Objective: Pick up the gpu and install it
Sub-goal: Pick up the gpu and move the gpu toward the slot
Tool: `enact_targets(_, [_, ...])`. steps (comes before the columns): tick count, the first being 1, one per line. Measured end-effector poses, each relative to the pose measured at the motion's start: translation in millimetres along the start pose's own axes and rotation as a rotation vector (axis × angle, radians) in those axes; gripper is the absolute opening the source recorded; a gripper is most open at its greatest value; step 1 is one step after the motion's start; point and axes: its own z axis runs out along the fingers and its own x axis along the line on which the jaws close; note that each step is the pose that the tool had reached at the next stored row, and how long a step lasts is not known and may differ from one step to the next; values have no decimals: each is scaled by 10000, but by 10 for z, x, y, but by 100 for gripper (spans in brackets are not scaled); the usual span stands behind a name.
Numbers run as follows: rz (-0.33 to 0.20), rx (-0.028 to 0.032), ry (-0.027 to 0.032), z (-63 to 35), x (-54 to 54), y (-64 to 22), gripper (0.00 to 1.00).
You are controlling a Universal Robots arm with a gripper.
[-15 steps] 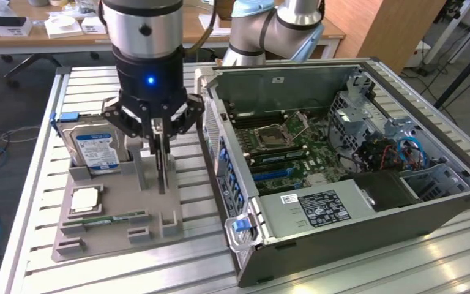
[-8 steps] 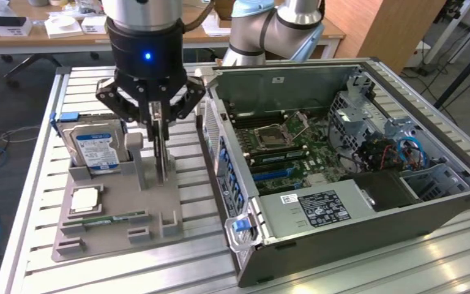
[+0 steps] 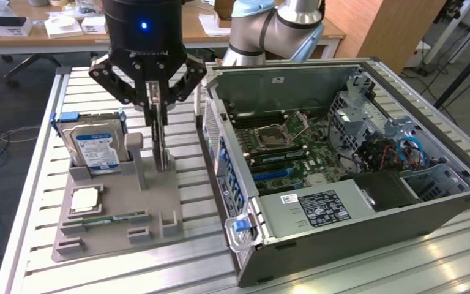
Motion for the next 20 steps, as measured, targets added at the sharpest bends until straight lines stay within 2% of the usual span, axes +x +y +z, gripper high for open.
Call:
enact_targets(8, [0, -6, 0, -253, 2, 11, 26])
enact_targets(14, [0, -7, -1, -369, 3, 15, 26])
enact_targets(15, [-1, -13, 0, -467, 4, 20, 26])
enact_targets(20, [0, -13, 0, -467, 4, 20, 26])
